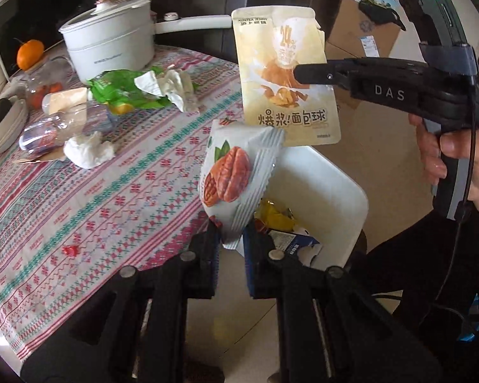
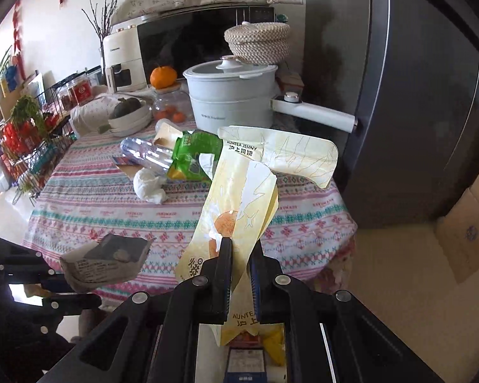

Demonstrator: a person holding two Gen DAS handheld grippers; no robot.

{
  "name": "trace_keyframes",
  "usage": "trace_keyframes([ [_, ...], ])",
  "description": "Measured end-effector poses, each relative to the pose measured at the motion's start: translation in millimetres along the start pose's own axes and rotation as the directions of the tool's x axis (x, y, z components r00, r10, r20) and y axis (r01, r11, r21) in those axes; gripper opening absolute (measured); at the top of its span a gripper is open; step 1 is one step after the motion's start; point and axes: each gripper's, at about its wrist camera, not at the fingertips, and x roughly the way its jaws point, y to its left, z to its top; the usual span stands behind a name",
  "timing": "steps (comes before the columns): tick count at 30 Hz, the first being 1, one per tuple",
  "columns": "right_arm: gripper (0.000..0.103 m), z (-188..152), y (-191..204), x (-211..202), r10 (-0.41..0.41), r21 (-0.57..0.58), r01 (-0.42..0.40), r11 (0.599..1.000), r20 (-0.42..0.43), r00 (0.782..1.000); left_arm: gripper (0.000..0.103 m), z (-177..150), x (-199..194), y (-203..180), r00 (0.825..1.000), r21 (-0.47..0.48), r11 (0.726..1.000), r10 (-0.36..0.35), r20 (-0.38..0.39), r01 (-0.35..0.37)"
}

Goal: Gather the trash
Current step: 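Carry both packets over the white bin and open both grippers to drop them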

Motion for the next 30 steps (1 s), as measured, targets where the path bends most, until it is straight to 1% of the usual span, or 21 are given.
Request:
trace_keyframes([
  [4,0.011,-16.2,-14.4,-8.3,-0.03,-0.019,0.03,0.999,-0.025,0.999,0.015,-1.4,16.2,-14.0,0.999,0.02,0.999,-0.035,-0.035,0.035],
  [8,0.011,-38.1,-32.4,-2.9,-0.071,-0.011,0.07,0.997,-0.105,0.992,0.015,-2.5,33.3,-28.2,0.994,0.034,0.996,-0.075,-0.081,0.078],
  [12,0.011,-61.2,-46.4,5.1,-0.095,-0.005,0.095,0.995,-0.179,0.979,0.015,-5.2,52.9,-45.8,0.987,0.058,0.994,-0.089,-0.13,0.097],
  [15,0.011,-74.0,-55.1,7.2,-0.104,-0.002,0.106,0.994,-0.211,0.972,0.015,-7.5,63.9,-59.1,0.982,0.079,0.99,-0.102,-0.161,0.116],
  [19,0.012,-85.5,-65.2,6.0,-0.111,0.012,0.117,0.993,-0.236,0.965,0.015,-7.8,75.2,-71.7,0.979,0.116,0.986,-0.097,-0.18,0.119],
  [21,0.012,-88.7,-69.7,5.9,-0.113,0.021,0.122,0.992,-0.245,0.963,0.021,-6.6,77.1,-76.5,0.98,0.133,0.985,-0.085,-0.179,0.109],
  [23,0.012,-92.0,-74.8,6.2,-0.113,0.032,0.125,0.992,-0.256,0.96,0.035,-5.0,76.4,-79.5,0.982,0.141,0.984,-0.085,-0.172,0.109],
  [24,0.012,-93.4,-76.8,6.4,-0.113,0.036,0.126,0.991,-0.259,0.959,0.04,-4.3,75.4,-80.7,0.983,0.146,0.984,-0.079,-0.164,0.104],
  [26,0.012,-95.4,-79.6,6.2,-0.112,0.042,0.128,0.991,-0.266,0.957,0.057,-3.6,73.0,-81.5,0.987,0.157,0.984,-0.059,-0.147,0.082],
  [28,0.012,-96.1,-80.8,6.2,-0.109,0.045,0.126,0.991,-0.27,0.957,0.064,-1.9,72.0,-81.5,0.991,0.165,0.985,-0.026,-0.134,0.048],
  [30,0.012,-96.2,-80.7,6.9,-0.107,0.044,0.124,0.991,-0.274,0.956,0.067,-0.4,70.5,-78.5,0.992,0.165,0.986,-0.007,-0.125,0.028],
])
